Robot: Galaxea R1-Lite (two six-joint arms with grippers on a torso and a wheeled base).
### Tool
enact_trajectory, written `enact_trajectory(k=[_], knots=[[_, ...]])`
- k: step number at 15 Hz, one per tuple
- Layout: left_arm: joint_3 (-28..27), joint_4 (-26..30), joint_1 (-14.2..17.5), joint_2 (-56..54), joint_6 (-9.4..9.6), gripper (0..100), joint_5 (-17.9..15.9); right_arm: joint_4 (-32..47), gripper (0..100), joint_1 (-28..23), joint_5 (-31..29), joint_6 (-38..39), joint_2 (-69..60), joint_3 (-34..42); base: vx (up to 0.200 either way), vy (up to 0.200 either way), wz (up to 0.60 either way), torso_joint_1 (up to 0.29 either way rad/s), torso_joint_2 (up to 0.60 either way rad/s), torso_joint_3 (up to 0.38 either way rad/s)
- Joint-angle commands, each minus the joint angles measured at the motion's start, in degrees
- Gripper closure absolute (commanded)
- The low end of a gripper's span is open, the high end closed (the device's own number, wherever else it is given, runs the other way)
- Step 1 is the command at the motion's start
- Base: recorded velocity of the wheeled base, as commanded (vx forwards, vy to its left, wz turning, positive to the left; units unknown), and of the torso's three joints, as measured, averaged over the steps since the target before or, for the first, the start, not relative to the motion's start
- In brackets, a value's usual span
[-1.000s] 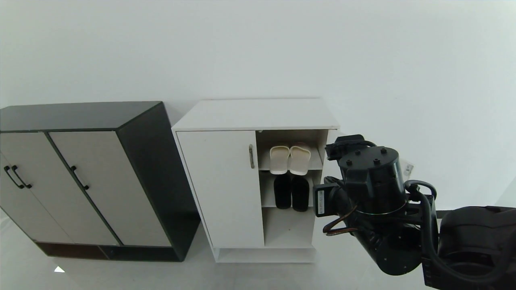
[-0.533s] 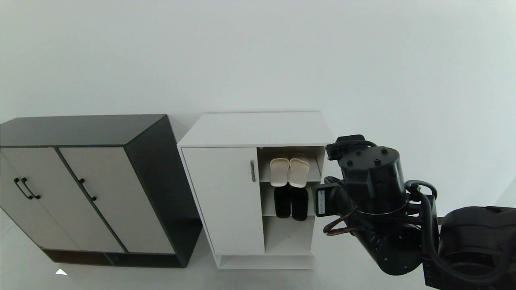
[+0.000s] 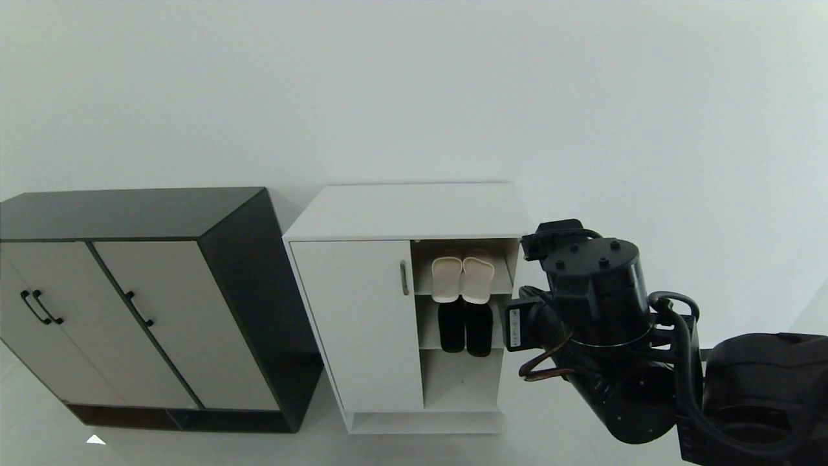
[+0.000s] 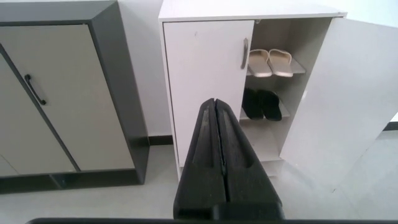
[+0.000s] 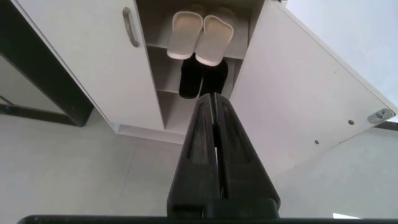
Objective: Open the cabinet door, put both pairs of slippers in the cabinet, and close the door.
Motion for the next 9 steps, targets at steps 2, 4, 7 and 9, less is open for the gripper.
enact_trajectory(k=[2, 4, 7, 9], knots=[[0.00, -0.02, -0.02, 0.05, 0.00, 100, 0.00, -0.06, 100, -0.47, 0.02, -0.09, 0.07, 0.18, 0.000, 0.000, -0.60, 0.002, 0.00, 0.005], [0.00, 0.06, -0.02, 0.05, -0.09, 100, 0.00, -0.14, 100, -1.79, 0.02, -0.09, 0.33, 0.09, 0.000, 0.000, 0.00, 0.000, 0.00, 0.000], [0.00, 0.06, -0.02, 0.05, 0.00, 100, 0.00, -2.43, 100, -8.20, 3.71, -2.29, 2.79, -1.58, 0.000, 0.000, 0.00, 0.000, 0.00, 0.000], [0.00, 0.06, -0.02, 0.05, 0.09, 100, 0.00, -4.71, 100, -13.56, 7.23, -2.90, 5.52, -3.60, 0.000, 0.000, 0.00, 0.000, 0.00, 0.000]])
